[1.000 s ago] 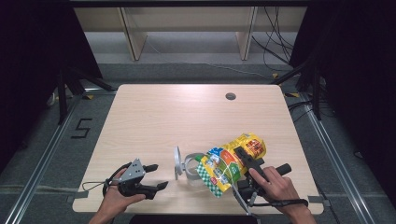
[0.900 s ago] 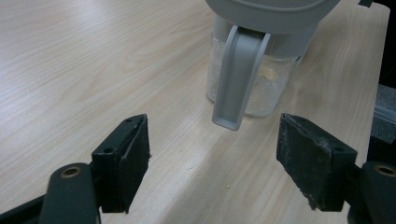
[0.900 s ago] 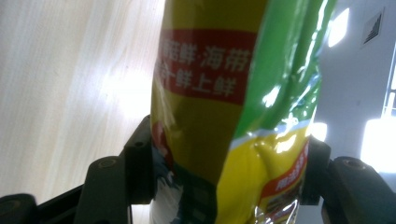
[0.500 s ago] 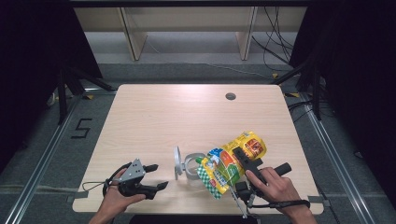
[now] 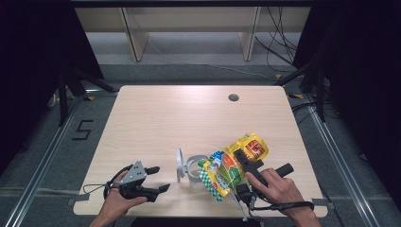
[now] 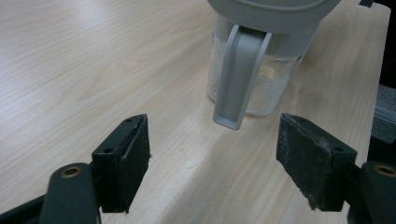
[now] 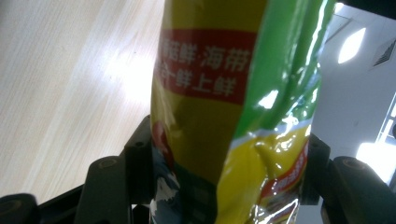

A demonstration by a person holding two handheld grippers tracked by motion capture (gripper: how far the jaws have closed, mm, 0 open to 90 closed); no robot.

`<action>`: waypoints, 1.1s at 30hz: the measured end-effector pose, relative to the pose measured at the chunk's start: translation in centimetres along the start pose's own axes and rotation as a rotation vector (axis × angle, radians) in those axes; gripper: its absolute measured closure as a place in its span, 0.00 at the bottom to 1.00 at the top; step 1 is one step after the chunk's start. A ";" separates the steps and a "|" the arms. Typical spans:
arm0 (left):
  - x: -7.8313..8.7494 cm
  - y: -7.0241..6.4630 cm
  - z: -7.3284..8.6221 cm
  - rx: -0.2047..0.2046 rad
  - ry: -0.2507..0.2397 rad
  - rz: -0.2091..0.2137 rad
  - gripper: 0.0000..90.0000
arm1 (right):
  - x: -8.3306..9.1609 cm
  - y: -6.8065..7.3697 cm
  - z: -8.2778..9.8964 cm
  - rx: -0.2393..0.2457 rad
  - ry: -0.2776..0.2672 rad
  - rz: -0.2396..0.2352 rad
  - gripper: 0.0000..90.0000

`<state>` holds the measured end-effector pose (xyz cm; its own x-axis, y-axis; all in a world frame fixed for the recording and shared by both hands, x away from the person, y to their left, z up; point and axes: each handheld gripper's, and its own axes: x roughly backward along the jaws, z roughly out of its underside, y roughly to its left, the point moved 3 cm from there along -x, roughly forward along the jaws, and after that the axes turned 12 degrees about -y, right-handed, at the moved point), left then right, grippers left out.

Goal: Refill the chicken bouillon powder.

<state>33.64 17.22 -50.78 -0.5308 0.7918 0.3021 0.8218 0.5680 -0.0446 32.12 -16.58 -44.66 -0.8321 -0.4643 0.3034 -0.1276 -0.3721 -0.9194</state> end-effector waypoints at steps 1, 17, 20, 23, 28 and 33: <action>-0.1 -0.2 0.0 0.026 -0.022 0.001 0.28 | 0.0 0.0 0.0 0.006 -0.001 0.001 0.46; -0.1 -0.2 0.0 0.027 -0.019 -0.005 0.28 | 0.6 -0.5 0.2 0.065 0.030 0.013 0.46; -0.1 -0.3 0.0 0.033 -0.021 -0.007 0.28 | 0.5 -0.5 0.0 0.079 0.025 0.000 0.46; -0.1 -0.3 0.0 0.037 -0.028 -0.004 0.28 | 0.5 -0.5 0.0 0.069 0.023 0.000 0.46; 0.0 -0.3 0.0 0.039 -0.026 -0.005 0.28 | 0.6 -0.5 0.1 0.065 0.034 -0.007 0.46; 0.0 -0.2 -0.1 0.014 -0.026 0.000 0.28 | 0.5 -0.8 0.2 0.115 0.022 -0.012 0.46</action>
<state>33.53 17.10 -50.70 -0.5363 0.7973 0.2769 0.8189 0.5710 -0.0581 31.93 -16.68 -43.70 -0.8427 -0.4418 0.3077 -0.0764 -0.4677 -0.8806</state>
